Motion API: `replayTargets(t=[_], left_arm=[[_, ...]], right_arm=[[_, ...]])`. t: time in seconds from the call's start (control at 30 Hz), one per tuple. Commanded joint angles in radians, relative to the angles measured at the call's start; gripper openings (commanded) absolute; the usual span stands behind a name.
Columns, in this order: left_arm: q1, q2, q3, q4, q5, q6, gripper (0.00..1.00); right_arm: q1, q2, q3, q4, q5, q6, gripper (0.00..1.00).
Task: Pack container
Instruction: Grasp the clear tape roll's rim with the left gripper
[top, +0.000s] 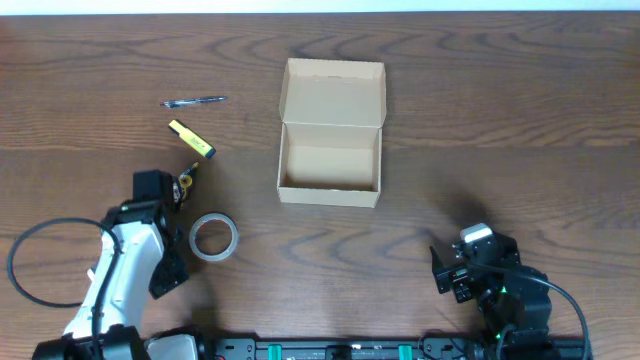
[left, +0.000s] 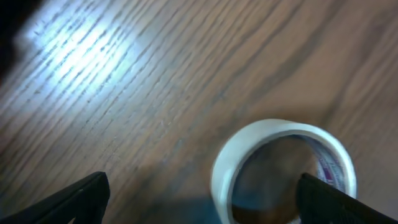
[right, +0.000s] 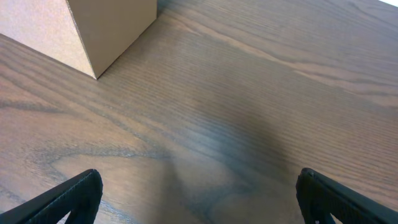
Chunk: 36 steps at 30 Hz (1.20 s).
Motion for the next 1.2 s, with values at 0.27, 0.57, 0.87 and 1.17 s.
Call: replayTargets(t=[0.27, 0.57, 0.87, 1.17], left_arm=[[0.005, 0.112, -0.031, 0.094, 0.024, 0.002, 0.84], [0.005, 0.179, -0.031, 0.184, 0.033, 0.014, 0.41], [0.005, 0.133, -0.026, 0.206, 0.028, 0.077, 0.06], [-0.005, -0.138, 0.022, 0.205, 0.026, 0.377, 0.06]], right_arm=[[-0.008, -0.006, -0.003, -0.002, 0.003, 0.011, 0.99], [-0.008, -0.006, -0.003, -0.002, 0.003, 0.011, 0.99], [-0.008, -0.006, -0.003, -0.002, 0.003, 0.011, 0.99], [-0.008, -0.006, -0.003, -0.002, 0.003, 0.011, 0.99]])
